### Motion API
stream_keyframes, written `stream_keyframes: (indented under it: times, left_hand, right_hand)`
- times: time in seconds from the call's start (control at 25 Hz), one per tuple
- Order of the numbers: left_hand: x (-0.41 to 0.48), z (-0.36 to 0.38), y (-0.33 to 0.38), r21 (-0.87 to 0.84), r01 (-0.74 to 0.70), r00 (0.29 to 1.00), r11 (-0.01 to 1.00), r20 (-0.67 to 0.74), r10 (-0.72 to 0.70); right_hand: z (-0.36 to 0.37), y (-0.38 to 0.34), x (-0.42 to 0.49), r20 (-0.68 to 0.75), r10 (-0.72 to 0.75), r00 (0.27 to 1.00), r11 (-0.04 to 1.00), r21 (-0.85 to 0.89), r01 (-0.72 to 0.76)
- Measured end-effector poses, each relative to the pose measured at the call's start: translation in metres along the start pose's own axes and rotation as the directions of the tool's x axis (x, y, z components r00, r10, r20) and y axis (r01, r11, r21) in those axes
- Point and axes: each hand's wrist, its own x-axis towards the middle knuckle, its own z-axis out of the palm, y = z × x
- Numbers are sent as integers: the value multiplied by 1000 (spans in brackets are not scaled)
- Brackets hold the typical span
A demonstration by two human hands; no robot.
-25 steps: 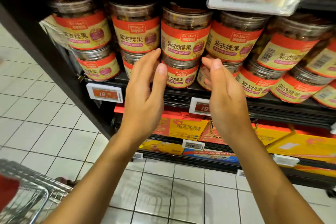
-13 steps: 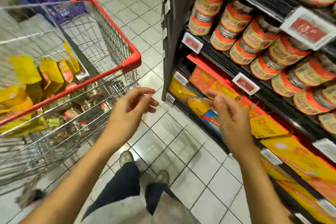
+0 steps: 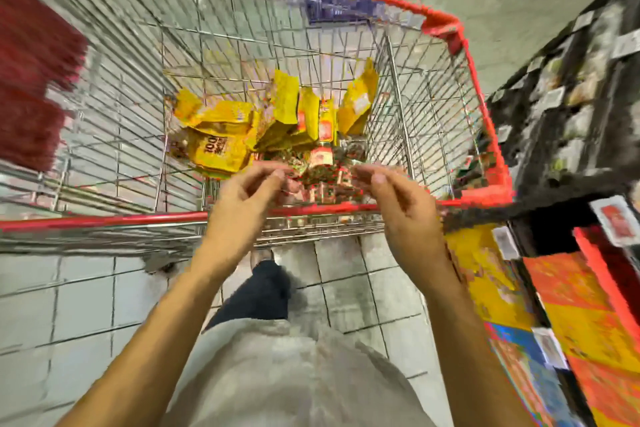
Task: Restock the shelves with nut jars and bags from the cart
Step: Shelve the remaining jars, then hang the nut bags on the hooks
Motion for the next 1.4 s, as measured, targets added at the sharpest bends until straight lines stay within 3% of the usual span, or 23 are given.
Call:
stream_keyframes:
  times: [0.2,0.32,0.44,0.56,0.64,0.72,0.84,0.92,1.0,1.04,1.12,1.2,1.24,1.32,1.4]
  left_hand:
    - [122,-83,7,26,166,982,986,-97,-163]
    - [186,-96,-26,64,399,917,915,-48,-397]
    - [238,-89,-93,115,647,757,754,22,-653]
    - [269,-66,-167,69,838,541,541,8,-841]
    - [284,-49,-204,-95,900,431,426,42,-901]
    - [301,-36,-233,-316,892,369,324,93,-925]
    - [321,-21,-278,-474,831,368,291,77,-927]
    - [320,-10,-297,-429,867,345,255,145,-927]
    - [311,-3,-306,-361,875,395,322,149,-907]
    - [307,-2,-306,-327,872,424,366,126,-897]
    - [303,-3,-298,-236,857,481,457,52,-875]
    - [296,-9,-280,-37,858,506,512,-111,-855]
    - [290,-12,-269,77,823,566,563,-196,-801]
    - [277,-15,-243,198,715,699,671,-234,-676]
    - [266,-9,-220,243,593,805,768,-133,-579]
  right_hand:
    - [73,30,130,37,285,958,958,-49,-284]
    - [92,82,182,21,519,855,832,-245,-498]
    - [113,143,223,13,644,765,704,-400,-586]
    - [143,205,263,2,647,762,650,-523,-551]
    - [163,238,283,25,595,803,647,-607,-461]
    - [178,266,289,43,586,809,611,-679,-407]
    - [190,293,287,66,592,803,564,-746,-354]
    - [193,301,282,-71,559,826,544,-720,-431]
    - [194,298,273,-184,560,807,572,-619,-538]
    - [191,295,266,-171,601,781,575,-586,-571]
    - [177,293,257,-84,733,675,541,-529,-654]
    - [161,292,255,24,880,474,454,-333,-826]
    - [157,289,255,70,922,381,387,-208,-898]
    - [153,278,249,121,948,296,306,-78,-949]
    - [152,266,239,216,937,274,256,110,-960]
